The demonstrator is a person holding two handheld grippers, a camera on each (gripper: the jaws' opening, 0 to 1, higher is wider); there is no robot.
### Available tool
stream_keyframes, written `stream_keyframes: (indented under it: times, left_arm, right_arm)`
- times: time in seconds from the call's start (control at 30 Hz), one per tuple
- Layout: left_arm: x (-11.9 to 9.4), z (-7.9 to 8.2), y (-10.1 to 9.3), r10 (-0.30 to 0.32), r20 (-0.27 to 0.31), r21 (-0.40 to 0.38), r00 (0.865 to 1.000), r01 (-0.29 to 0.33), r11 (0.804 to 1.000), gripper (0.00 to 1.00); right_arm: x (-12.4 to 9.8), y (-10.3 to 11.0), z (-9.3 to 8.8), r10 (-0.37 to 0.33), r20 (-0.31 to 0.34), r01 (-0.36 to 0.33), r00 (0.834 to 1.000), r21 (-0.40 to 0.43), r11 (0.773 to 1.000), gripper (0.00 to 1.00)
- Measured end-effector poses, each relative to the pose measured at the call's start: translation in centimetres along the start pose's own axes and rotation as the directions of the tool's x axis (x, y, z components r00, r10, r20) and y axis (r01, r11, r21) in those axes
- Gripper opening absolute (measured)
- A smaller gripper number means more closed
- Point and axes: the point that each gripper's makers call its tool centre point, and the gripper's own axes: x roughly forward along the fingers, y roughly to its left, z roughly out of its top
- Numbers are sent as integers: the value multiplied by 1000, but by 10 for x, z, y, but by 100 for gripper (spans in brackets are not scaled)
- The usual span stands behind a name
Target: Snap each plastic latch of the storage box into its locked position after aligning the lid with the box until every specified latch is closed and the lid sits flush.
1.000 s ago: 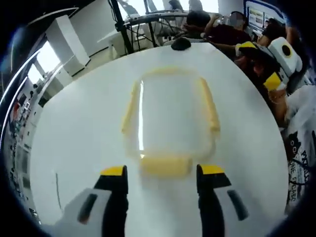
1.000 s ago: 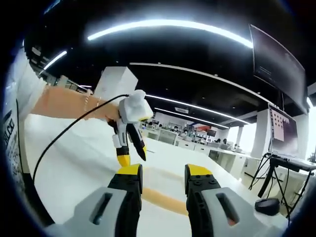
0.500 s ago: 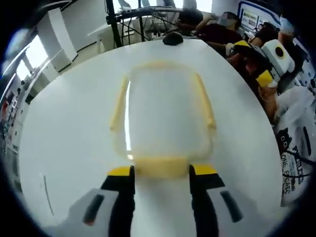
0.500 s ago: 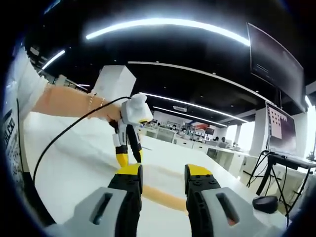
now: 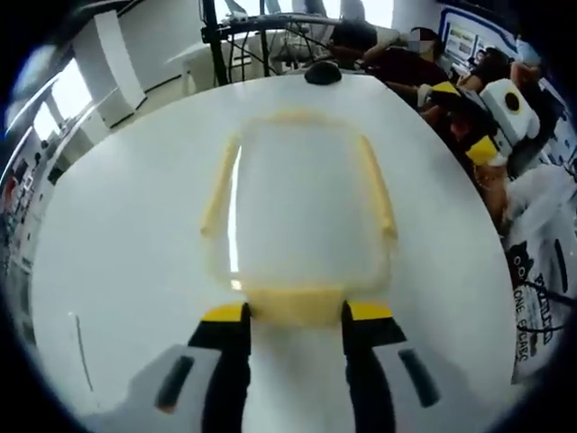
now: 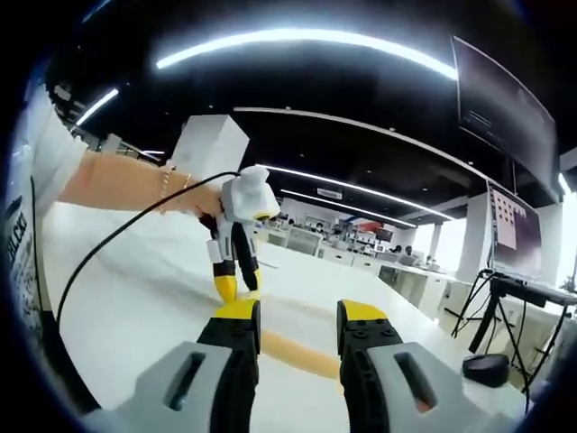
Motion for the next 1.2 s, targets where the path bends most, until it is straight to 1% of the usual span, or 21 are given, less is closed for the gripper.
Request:
stream_keyframes:
  times: [0.17, 0.3, 0.37, 0.43, 0.57, 0.63, 0.7, 0.73, 0.77, 0.8, 0.83, 0.87, 0.93, 0.97, 1.07, 1.17, 1.2]
  left_arm:
    - [0, 0, 1, 2, 5, -4, 1000, -2, 1000, 39]
    - [-1, -2, 0, 4, 2, -11, 1000, -4, 1000, 39]
    - [-1, -2, -2, 5, -1, -14, 1000, -5, 1000, 39]
    - [-1, -3, -2, 4, -2, -15, 1000, -4, 1000, 39]
    - [-1, -3, -3, 1, -7, -18, 1000, -1, 1000, 39]
    - [-1, -4, -3, 2, -10, -18, 1000, -2, 1000, 39]
    - [-2, -5, -4, 1, -9, -19, 1000, -2, 1000, 39]
    - [-1, -4, -6, 1, -8, -20, 1000, -1, 1000, 39]
    - [-1, -5, -7, 0, -8, -21, 1000, 0, 1000, 39]
    - [-1, -5, -8, -1, -8, -23, 1000, 1, 1000, 39]
    - [-1, -5, -9, -2, -10, -26, 1000, 2, 1000, 39]
    - [-1, -5, -10, -2, -10, -26, 1000, 2, 1000, 39]
    - [-2, -6, -12, -4, -13, -25, 1000, 3, 1000, 39]
    - [-2, -6, -12, -4, -14, -25, 1000, 4, 1000, 39]
    - [-2, -7, -14, -5, -18, -23, 1000, 5, 1000, 39]
    - [-2, -7, -15, -5, -19, -23, 1000, 5, 1000, 39]
    - [-3, -8, -16, -7, -20, -21, 1000, 7, 1000, 39]
  right_arm:
    - [-5, -16, 2, -11, -2, 11, 1000, -2, 1000, 33]
    - [-8, -34, 13, -27, 5, 28, 1000, -35, 999, 33]
    - [-8, -41, 17, -16, -9, 16, 1000, -42, 999, 33]
    - [-8, -44, 19, -15, -20, 14, 1000, -56, 998, 33]
    - [-3, -53, 32, -4, -37, -1, 999, -135, 991, 34]
    - [0, -56, 36, 1, -41, -8, 999, -158, 987, 35]
    - [3, -57, 39, 20, -59, -30, 998, -186, 982, 35]
    - [5, -56, 39, 37, -79, -52, 996, -187, 981, 35]
    - [7, -55, 38, 56, -110, -75, 992, -178, 981, 35]
    - [8, -54, 39, 69, -126, -92, 990, -186, 978, 36]
    - [11, -53, 41, 94, -146, -124, 985, -211, 970, 37]
    - [14, -53, 42, 104, -160, -139, 982, -229, 963, 38]
    - [21, -54, 42, 126, -210, -184, 969, -285, 941, 40]
    - [22, -54, 42, 130, -219, -192, 967, -290, 937, 40]
    - [26, -54, 37, 165, -278, -243, 946, -276, 930, 39]
    - [29, -53, 35, 184, -294, -262, 938, -254, 931, 41]
    - [32, -53, 31, 217, -327, -310, 920, -266, 913, 41]
